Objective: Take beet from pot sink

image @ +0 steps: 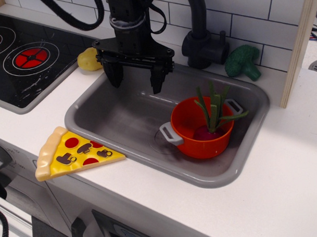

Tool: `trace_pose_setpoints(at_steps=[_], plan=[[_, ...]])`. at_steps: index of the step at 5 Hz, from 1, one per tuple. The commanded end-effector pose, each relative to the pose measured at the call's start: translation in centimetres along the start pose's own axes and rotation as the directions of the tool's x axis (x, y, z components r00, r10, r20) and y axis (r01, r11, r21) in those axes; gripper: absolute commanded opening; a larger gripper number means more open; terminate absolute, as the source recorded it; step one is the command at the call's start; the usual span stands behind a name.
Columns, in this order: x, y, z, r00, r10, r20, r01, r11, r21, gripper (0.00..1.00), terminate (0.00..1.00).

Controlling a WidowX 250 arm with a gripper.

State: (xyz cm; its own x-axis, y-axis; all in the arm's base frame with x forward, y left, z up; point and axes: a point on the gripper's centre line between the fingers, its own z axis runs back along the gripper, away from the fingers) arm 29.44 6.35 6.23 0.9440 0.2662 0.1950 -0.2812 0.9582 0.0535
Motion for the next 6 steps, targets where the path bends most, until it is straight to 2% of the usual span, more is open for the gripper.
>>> trace_pose_setpoints(at_steps=[1,2,3,4,5,6], plan=[[0.0,0.0,0.0,1.000,0.000,0.000,0.000,1.000,0.000,1.00,0.00],[-1.1,-1.5,0.7,0.998,-0.070,-0.003,0.069,0.995,-0.072,1.00,0.00],[-1.5,-3.5,1.9,0.997,-0.081,0.008,0.082,0.985,-0.151,1.00,0.00],[-1.6,-5.4,3.0,0.998,-0.066,0.006,0.066,0.977,-0.201,1.00,0.00],[-1.8,-7.9,2.7,0.997,-0.079,0.012,0.080,0.973,-0.215,1.00,0.00],[-1.6,-10.8,2.2,0.996,-0.078,0.034,0.084,0.963,-0.256,1.00,0.00]])
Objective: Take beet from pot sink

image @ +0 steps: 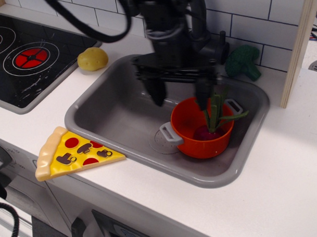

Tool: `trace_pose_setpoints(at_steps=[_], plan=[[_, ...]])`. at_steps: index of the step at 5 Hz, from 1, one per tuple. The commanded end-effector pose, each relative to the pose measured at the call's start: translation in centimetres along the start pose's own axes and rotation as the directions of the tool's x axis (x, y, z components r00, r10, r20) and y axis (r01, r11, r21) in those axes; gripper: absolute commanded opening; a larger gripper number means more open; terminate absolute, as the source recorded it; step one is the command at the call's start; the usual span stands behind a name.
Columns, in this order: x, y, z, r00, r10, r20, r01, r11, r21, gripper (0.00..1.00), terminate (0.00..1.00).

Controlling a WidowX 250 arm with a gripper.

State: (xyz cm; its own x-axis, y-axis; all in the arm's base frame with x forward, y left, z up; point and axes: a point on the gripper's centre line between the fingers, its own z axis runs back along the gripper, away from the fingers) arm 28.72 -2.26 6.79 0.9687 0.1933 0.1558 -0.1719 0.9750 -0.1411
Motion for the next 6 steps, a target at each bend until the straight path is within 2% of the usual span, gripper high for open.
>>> trace_pose_setpoints(at_steps=[1,2,3,4,5,6], plan=[[2.2,-4.0,-0.8,0.998,0.024,0.062,-0.018,0.996,-0.087,1.00,0.00],[2.3,-4.2,-3.0,0.996,0.038,0.082,-0.038,0.999,0.002,1.00,0.00],[2.2,-4.0,-3.2,0.994,0.041,0.099,-0.047,0.997,0.059,1.00,0.00],[2.3,-3.7,-3.4,0.994,0.057,0.090,-0.064,0.995,0.079,1.00,0.00],[2.8,-3.6,-3.2,0.992,0.077,0.097,-0.084,0.994,0.070,0.00,0.00],[3.3,-3.6,-2.3,0.986,0.103,0.131,-0.112,0.992,0.063,0.00,0.00]])
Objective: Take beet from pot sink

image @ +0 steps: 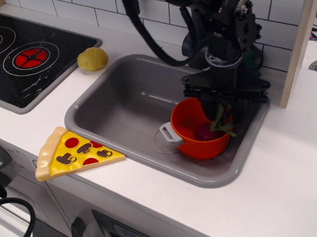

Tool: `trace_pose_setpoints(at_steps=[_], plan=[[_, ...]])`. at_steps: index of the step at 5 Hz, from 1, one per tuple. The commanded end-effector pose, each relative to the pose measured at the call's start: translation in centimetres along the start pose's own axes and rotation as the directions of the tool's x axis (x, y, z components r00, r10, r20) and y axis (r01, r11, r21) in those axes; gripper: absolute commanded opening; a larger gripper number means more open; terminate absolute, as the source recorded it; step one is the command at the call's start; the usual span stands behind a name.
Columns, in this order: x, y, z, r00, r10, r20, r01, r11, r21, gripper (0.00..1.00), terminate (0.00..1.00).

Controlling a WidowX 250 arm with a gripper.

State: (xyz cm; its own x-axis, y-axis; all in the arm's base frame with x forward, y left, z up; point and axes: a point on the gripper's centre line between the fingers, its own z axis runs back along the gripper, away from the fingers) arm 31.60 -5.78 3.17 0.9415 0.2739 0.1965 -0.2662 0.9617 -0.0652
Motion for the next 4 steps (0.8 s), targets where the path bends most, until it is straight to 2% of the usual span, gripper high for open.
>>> trace_pose_setpoints(at_steps=[1,2,3,4], plan=[[2.0,0.2,3.4,0.992,0.053,0.114,-0.048,0.998,-0.045,0.00,0.00],[2.1,0.9,5.6,0.985,0.080,0.153,-0.068,0.995,-0.077,0.00,0.00],[1.8,1.5,7.6,0.982,0.091,0.166,-0.073,0.991,-0.112,0.00,0.00],[0.0,1.8,8.5,0.992,0.054,0.113,-0.039,0.991,-0.129,0.00,0.00]])
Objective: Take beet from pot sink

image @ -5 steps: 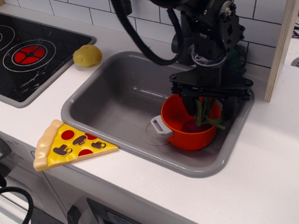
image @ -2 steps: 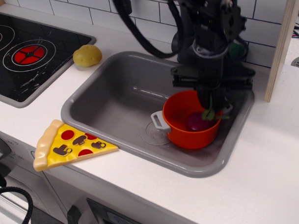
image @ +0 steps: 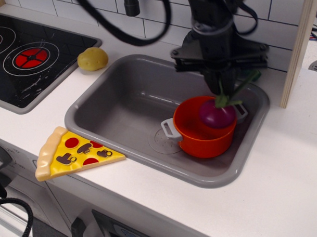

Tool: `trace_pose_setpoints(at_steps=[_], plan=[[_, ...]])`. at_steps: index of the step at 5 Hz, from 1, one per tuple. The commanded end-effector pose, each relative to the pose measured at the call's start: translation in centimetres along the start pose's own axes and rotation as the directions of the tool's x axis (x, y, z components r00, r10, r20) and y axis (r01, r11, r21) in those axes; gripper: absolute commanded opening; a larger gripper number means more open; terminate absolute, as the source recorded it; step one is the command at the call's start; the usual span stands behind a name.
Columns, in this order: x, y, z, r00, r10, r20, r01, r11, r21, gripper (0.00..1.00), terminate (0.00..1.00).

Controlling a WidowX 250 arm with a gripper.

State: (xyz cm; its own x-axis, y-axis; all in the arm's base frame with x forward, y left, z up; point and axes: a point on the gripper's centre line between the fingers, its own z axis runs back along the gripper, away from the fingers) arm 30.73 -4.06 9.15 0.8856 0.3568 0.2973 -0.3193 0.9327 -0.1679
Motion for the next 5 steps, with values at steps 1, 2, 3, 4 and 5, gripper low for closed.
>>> trace_pose_setpoints(at_steps=[1,2,3,4,5], plan=[[-2.4,0.1,2.0,0.997,-0.078,-0.025,0.077,0.997,-0.028,0.00,0.00],[-3.8,0.4,1.2,0.993,-0.111,-0.049,0.111,0.994,-0.012,0.00,0.00],[-5.1,1.1,0.4,0.987,-0.139,-0.082,0.140,0.990,0.004,0.00,0.00],[-5.6,1.1,0.2,0.987,-0.144,-0.077,0.145,0.989,0.011,0.00,0.00],[-5.7,1.0,-0.2,0.988,-0.136,-0.071,0.139,0.990,0.030,0.00,0.00]])
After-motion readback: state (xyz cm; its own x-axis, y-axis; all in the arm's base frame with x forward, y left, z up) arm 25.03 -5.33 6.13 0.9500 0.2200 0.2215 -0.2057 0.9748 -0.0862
